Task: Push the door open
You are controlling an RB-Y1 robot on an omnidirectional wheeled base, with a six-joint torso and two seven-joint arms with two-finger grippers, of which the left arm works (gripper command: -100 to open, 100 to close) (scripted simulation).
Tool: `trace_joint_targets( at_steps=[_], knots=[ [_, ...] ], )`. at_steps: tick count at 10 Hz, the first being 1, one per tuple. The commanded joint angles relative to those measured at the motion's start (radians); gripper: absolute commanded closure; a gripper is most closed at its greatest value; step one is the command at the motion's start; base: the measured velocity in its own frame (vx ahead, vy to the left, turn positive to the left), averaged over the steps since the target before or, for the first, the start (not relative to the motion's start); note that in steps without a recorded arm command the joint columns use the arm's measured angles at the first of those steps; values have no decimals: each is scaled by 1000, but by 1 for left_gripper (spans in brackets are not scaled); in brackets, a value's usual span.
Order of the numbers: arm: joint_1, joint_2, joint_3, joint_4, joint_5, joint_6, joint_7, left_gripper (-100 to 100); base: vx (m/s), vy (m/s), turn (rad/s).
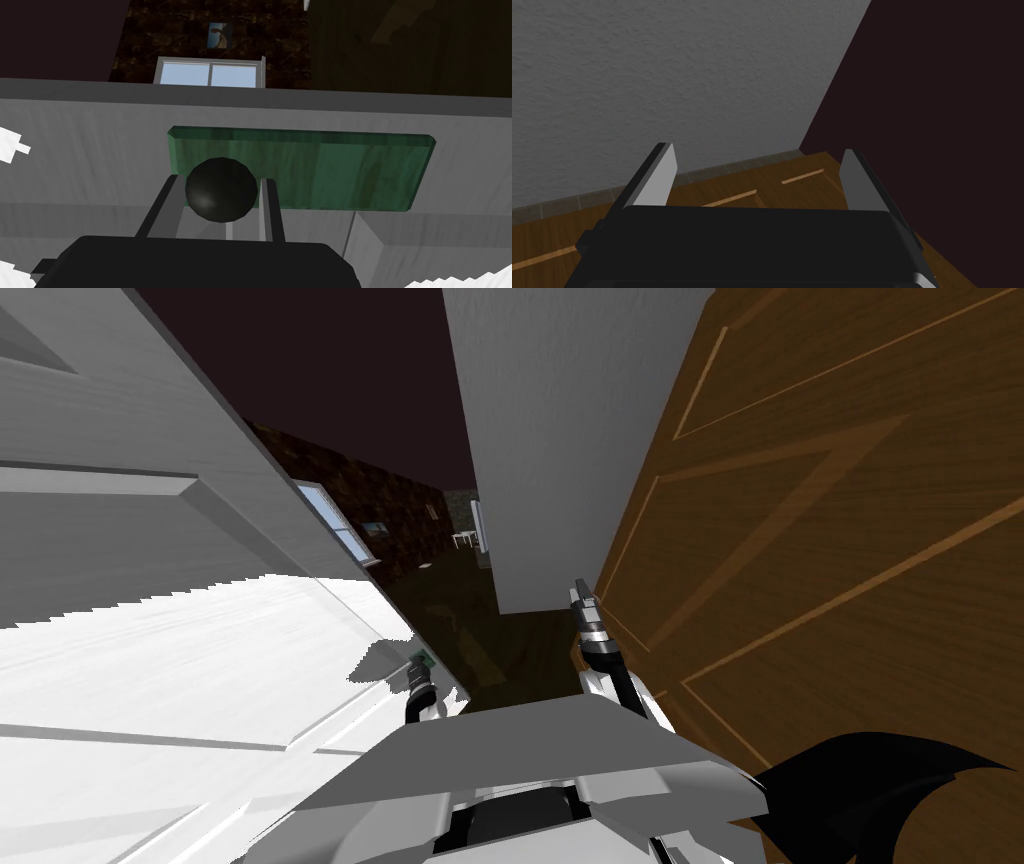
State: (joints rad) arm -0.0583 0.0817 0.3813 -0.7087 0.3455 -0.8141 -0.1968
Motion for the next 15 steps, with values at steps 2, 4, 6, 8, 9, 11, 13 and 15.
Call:
trace_joint_targets(
  at_steps=[2,4,6,8,9,11,13,15],
  knots=[
    [13,5,28,-28,22,11,-19,100,79,6,-27],
    [25,-1,60,-43,52,14,-42,100,121,23,-42],
    [35,-7,87,-57,79,16,-63,100,178,19,-35],
    [39,-11,100,-63,91,17,-72,100,166,41,-14],
    [41,-13,106,-65,97,18,-77,100,63,23,-17],
    [50,-21,129,-76,119,19,-94,100,130,37,-42],
    [44,-24,133,-57,124,10,-96,100,88,8,4],
    [47,-16,159,-59,143,6,-110,100,142,30,36]
  ],
)
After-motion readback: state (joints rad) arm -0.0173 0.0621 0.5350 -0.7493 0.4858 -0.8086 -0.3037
